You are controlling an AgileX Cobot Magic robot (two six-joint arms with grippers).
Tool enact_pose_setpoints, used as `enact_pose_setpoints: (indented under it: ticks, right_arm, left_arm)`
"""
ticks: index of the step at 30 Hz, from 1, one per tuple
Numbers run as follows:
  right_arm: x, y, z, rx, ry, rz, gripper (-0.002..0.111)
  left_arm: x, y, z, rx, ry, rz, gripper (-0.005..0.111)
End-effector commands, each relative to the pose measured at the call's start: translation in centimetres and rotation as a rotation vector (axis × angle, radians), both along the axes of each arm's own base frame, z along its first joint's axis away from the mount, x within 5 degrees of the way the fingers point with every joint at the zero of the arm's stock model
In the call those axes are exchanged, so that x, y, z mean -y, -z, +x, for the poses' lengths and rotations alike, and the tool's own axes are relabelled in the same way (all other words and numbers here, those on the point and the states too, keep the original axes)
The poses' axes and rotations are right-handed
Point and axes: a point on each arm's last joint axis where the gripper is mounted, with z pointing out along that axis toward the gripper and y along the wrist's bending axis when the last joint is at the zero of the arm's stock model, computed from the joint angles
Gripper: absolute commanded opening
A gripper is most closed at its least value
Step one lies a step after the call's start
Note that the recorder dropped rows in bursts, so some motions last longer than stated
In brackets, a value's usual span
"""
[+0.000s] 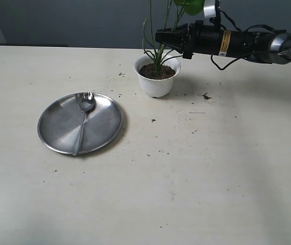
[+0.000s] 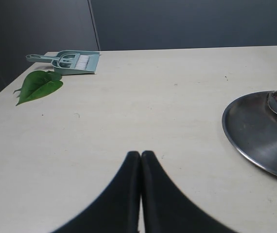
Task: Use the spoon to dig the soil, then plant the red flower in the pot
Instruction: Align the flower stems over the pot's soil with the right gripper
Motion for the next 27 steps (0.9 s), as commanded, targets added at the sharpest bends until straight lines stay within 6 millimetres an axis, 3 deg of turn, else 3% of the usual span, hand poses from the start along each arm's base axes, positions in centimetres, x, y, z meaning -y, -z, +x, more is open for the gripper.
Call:
enact_pose_setpoints:
  ticks: [1, 16, 27]
  right_arm:
    - [-0.7, 4.0, -0.7, -0.029, -0.029, -0.18, -0.001]
    - [-0.8, 4.6, -0.7, -0.036, -0.02, -0.235, -0.001]
    - [-0.8, 6.5, -0.8, -0.078, -0.014, -0.251, -0.001]
  left_arm:
    - [0.0, 0.1, 0.0, 0.008, 0.0, 0.001, 0.0]
    - [0.0, 0.1, 0.0, 0.008, 0.0, 0.001, 0.0]
    - [0.0, 0.1, 0.0, 0.008, 0.0, 0.001, 0.0]
